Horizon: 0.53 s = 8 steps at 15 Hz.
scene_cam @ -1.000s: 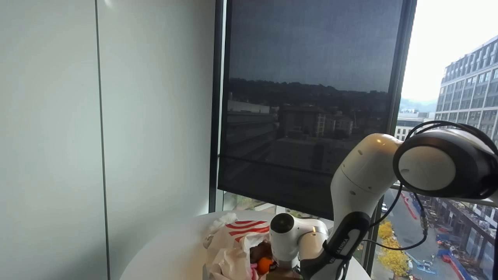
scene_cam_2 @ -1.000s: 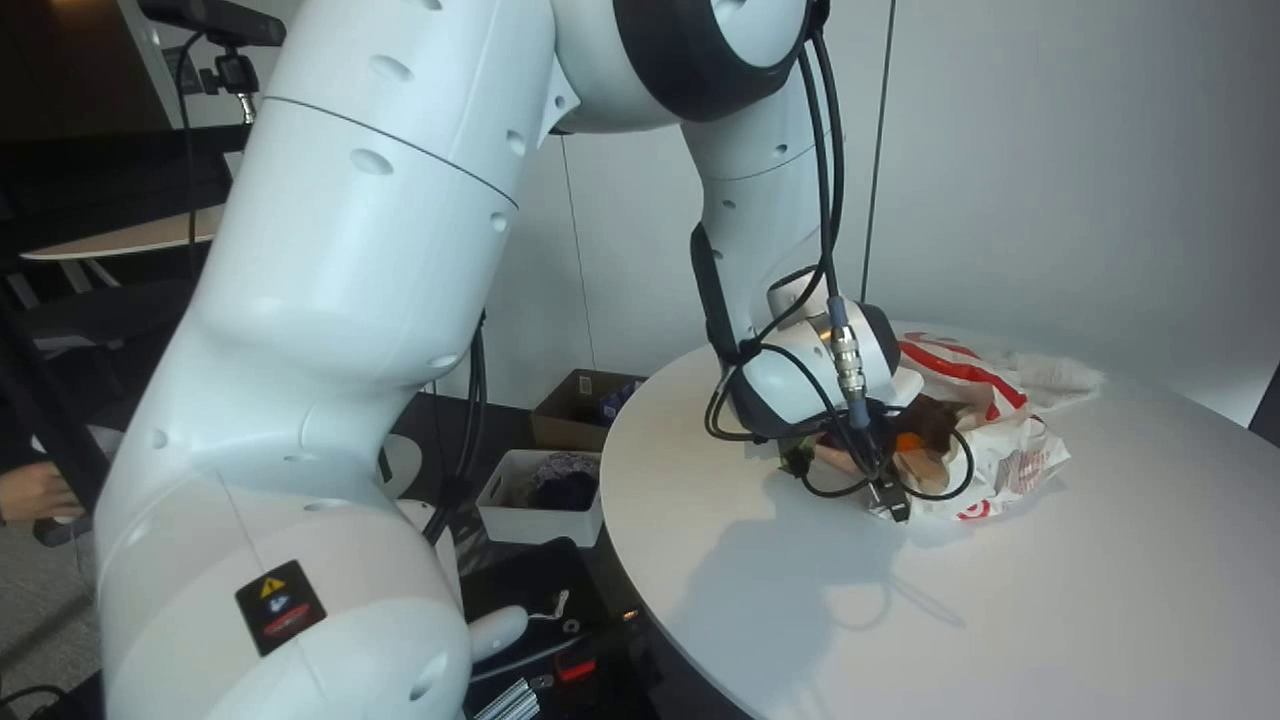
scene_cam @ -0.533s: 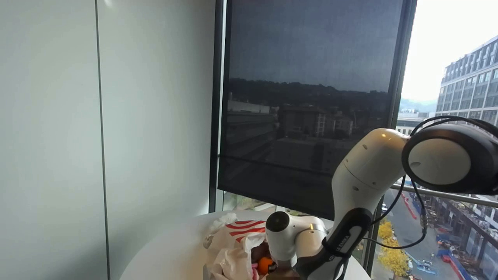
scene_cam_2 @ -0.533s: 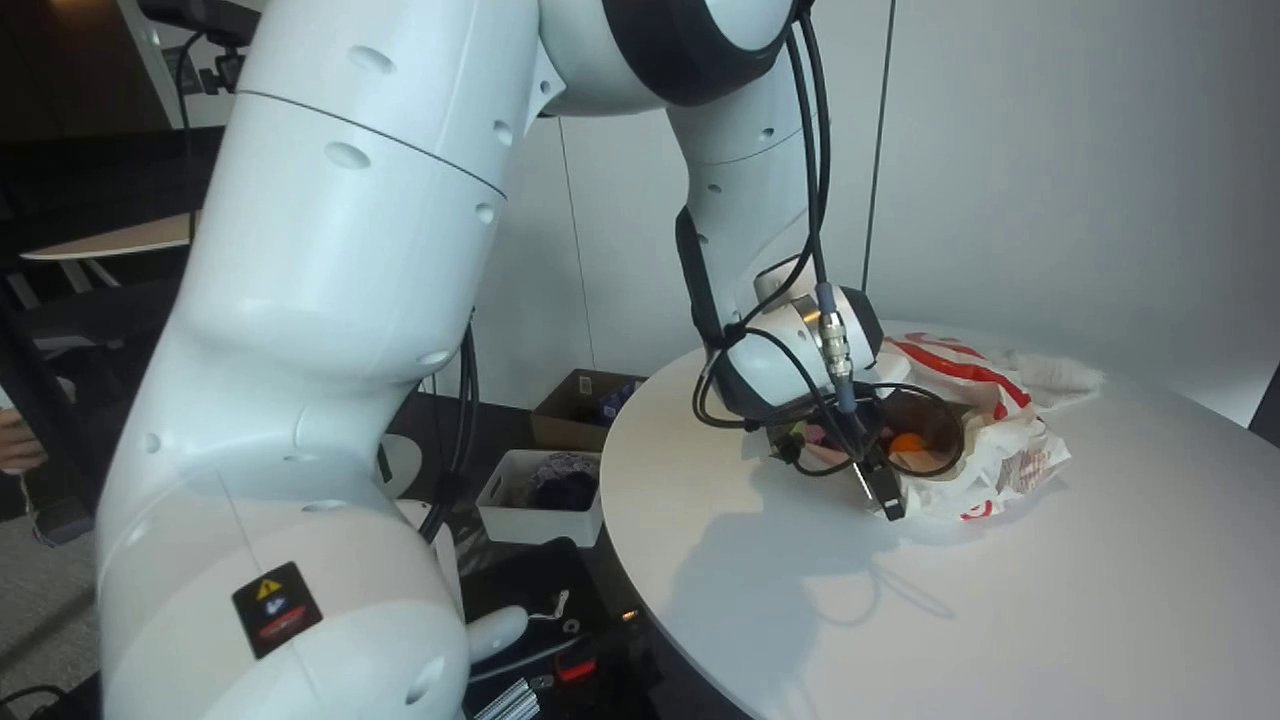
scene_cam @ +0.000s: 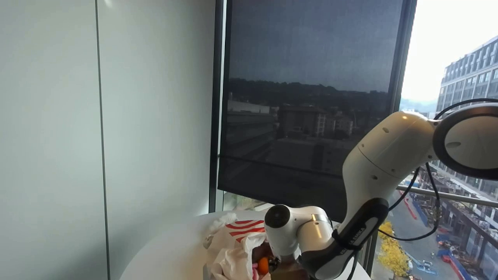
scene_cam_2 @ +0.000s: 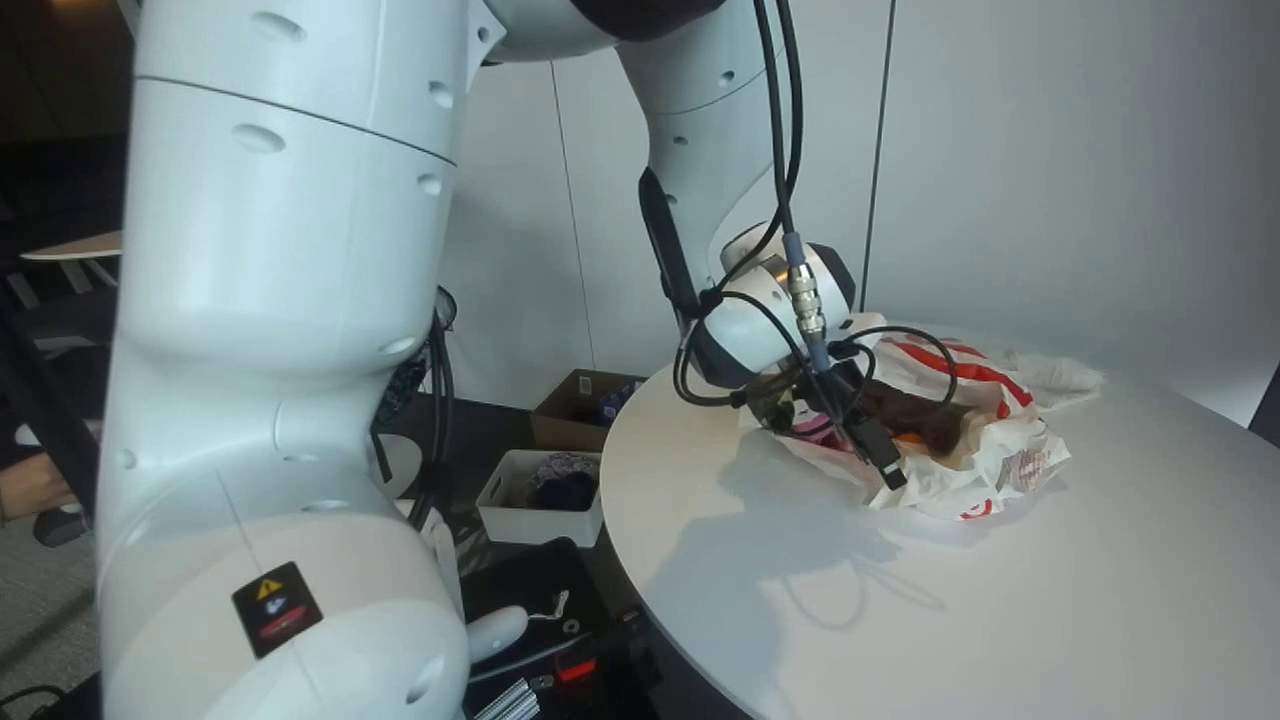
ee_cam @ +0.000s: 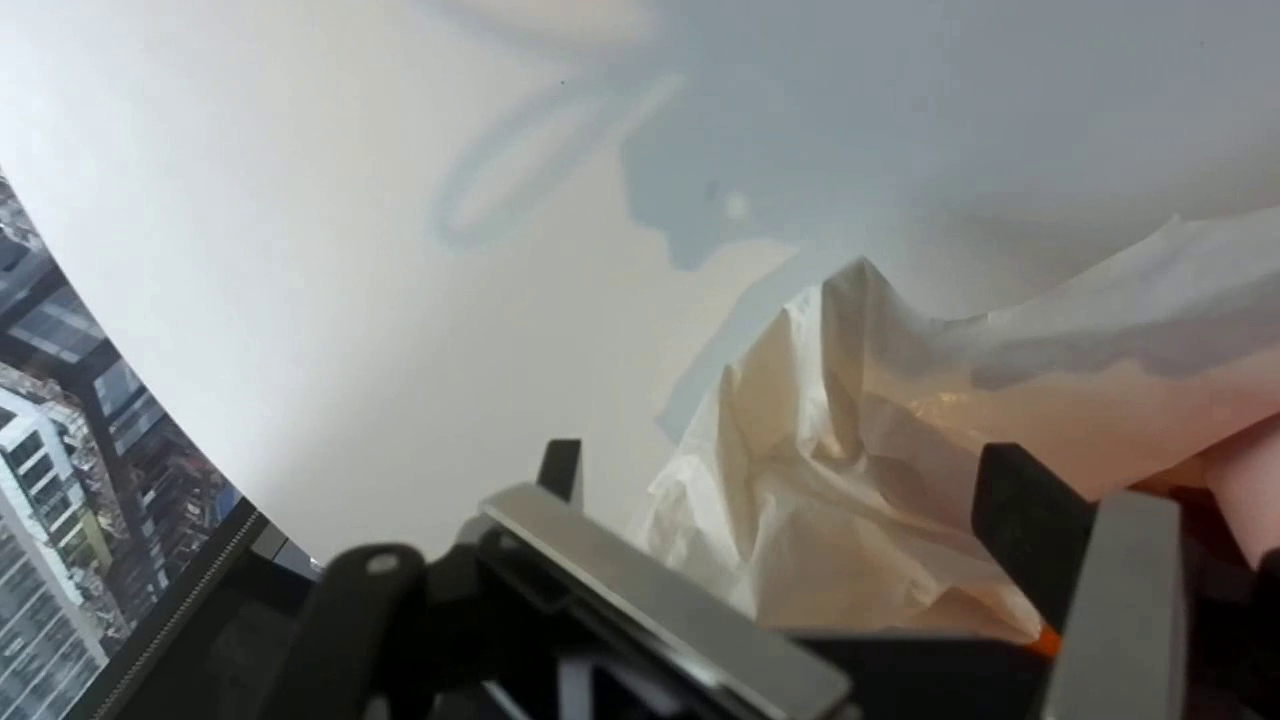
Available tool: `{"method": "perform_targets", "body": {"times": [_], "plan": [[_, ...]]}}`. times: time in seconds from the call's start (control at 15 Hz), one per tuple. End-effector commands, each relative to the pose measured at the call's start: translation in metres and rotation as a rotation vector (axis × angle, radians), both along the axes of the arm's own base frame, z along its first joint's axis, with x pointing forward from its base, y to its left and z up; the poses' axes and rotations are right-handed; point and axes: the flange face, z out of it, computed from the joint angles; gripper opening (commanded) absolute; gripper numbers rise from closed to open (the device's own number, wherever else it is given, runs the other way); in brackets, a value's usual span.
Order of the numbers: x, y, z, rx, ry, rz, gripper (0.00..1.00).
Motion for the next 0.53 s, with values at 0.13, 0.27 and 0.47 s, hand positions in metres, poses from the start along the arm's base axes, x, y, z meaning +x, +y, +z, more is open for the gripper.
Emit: {"method": "perform_targets", "body": {"times": [0.13,0.27,0.47], "plan": [[0.014,-0.008,-0.009,-0.06,-0.043,0.079,1.0],[0.023,-0.009,-0.012,-0.055,-0.072,0.075,1.0],[0.036,-0.004,-0.012,0.034,-0.132,0.009,1.0]]}}
